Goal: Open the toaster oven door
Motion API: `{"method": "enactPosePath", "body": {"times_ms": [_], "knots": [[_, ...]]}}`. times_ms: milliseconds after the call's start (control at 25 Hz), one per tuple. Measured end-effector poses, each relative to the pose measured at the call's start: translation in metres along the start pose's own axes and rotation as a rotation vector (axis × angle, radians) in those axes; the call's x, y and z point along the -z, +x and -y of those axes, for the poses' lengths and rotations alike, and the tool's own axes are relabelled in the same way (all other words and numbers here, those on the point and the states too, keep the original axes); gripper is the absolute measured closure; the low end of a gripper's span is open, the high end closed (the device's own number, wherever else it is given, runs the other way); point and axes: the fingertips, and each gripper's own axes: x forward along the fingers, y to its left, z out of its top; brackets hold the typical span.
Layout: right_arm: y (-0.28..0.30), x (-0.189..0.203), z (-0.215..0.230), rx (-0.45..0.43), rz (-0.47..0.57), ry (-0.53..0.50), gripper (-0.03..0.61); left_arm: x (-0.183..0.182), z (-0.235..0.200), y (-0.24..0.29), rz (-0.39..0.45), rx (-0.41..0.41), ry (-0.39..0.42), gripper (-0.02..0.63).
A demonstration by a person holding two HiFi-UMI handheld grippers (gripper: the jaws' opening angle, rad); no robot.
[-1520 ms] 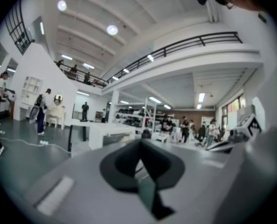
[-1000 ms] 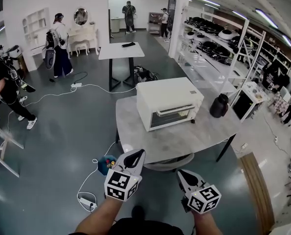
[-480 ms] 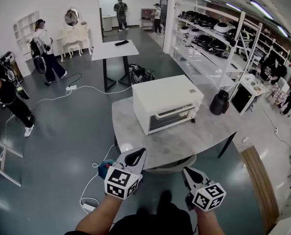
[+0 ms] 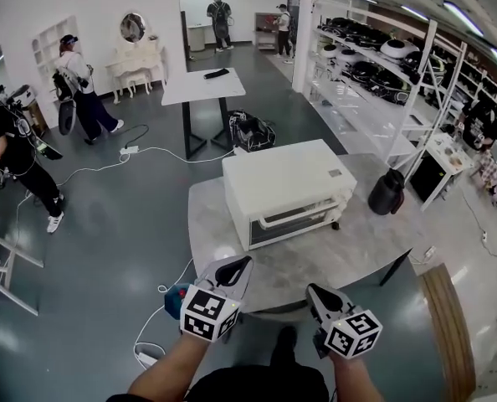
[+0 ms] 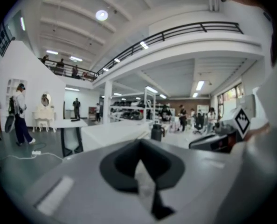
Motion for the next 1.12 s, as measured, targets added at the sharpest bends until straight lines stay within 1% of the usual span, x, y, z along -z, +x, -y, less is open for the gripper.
{"method": "enactPosePath", "body": {"times_ms": [160, 240, 360, 520, 720, 840, 920, 1040, 1120], "knots": [[0.022, -0.015, 0.031, -0.034, -0.007, -0.013, 0.584, -0.004, 0.000, 0.034, -0.024, 0.005, 0.017, 0.606], [0.033, -0.021, 0.048, -0.050, -0.015, -0.012, 0.584, -0.009, -0.004, 0.054, -0.034, -0.008, 0.024, 0.606], [0.051, -0.025, 0.069, -0.100, -0.050, -0.016, 0.584, -0.015, -0.010, 0.083, -0.048, -0.037, 0.021, 0.606], [0.070, -0.030, 0.085, -0.174, -0.109, -0.075, 0.584, -0.017, -0.020, 0.115, -0.066, -0.083, -0.002, 0.606], [0.085, -0.032, 0.113, -0.228, -0.170, -0.141, 0.583, -0.012, -0.027, 0.143, -0.084, -0.125, -0.028, 0.606], [0.095, -0.036, 0.119, -0.247, -0.187, -0.162, 0.583, -0.006, -0.031, 0.149, -0.101, -0.140, -0.031, 0.606], [0.103, -0.040, 0.115, -0.262, -0.193, -0.178, 0.550, -0.003, -0.034, 0.150, -0.111, -0.140, -0.034, 0.606], [0.114, -0.046, 0.105, -0.274, -0.197, -0.213, 0.534, 0.000, -0.041, 0.149, -0.122, -0.123, -0.033, 0.605], [0.123, -0.050, 0.102, -0.262, -0.202, -0.233, 0.520, 0.000, -0.045, 0.150, -0.120, -0.100, -0.022, 0.604]]}}
